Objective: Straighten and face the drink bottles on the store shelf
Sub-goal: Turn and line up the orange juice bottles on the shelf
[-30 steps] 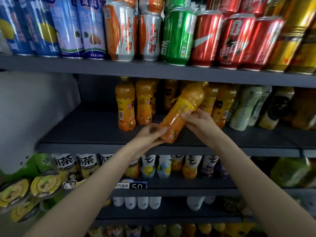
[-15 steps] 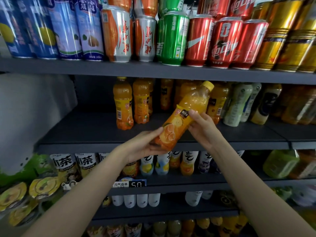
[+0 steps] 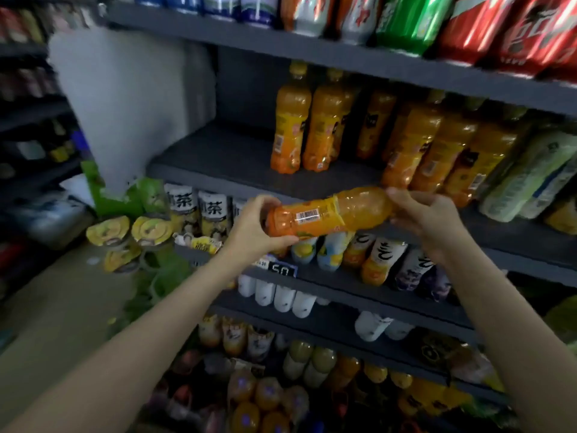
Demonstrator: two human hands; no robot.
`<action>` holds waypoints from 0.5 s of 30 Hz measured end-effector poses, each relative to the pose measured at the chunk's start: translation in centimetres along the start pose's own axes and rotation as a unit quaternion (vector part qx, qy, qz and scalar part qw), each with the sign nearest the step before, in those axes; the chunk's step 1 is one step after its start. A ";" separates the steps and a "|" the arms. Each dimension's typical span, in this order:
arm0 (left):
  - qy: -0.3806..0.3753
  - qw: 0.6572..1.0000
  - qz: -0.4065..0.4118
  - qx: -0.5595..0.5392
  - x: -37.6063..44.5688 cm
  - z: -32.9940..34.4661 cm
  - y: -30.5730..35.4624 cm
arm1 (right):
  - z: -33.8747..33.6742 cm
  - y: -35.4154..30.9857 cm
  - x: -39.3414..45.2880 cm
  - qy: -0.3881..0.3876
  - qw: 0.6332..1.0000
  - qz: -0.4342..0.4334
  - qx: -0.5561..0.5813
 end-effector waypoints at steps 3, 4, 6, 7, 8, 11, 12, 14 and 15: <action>0.026 0.997 -0.060 0.034 -5.4 0.7 -2.6 | 2.5 1.6 -0.6 -0.092 0.985 -0.024 -0.141; 0.024 0.994 -0.097 0.043 -7.2 1.1 -3.9 | 3.7 2.3 -0.9 -0.119 0.971 -0.045 -0.200; -0.007 0.984 -0.174 0.024 -11.1 2.2 -6.6 | 7.2 4.0 -1.4 -0.166 0.923 -0.089 -0.335; -0.021 0.976 -0.218 -0.002 -13.3 2.6 -8.4 | 9.5 5.2 -2.0 -0.190 0.892 -0.107 -0.396; -0.026 0.962 -0.271 -0.027 -16.1 2.8 -10.5 | 12.1 6.8 -2.8 -0.224 0.863 -0.114 -0.439; -0.023 0.906 -0.422 -0.026 -25.6 3.0 -16.2 | 19.3 13.7 -5.7 -0.342 0.792 -0.106 -0.494; -0.025 0.890 -0.455 -0.015 -28.8 3.1 -17.9 | 21.5 16.5 -6.7 -0.377 0.778 -0.101 -0.493; -0.023 0.858 -0.512 -0.013 -35.0 3.8 -21.0 | 25.5 22.9 -8.8 -0.441 0.757 -0.082 -0.476; -0.012 0.845 -0.535 -0.023 -37.8 4.4 -22.5 | 27.5 26.2 -9.9 -0.464 0.750 -0.068 -0.467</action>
Point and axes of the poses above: each hand's wrist, its own x-axis towards the middle knuckle, its own z-axis out of the palm, y = z × x, the point moved 3 cm from there along x, towards the middle knuckle, and after that the axes turned 12 degrees about -y, right-handed, at the moved point
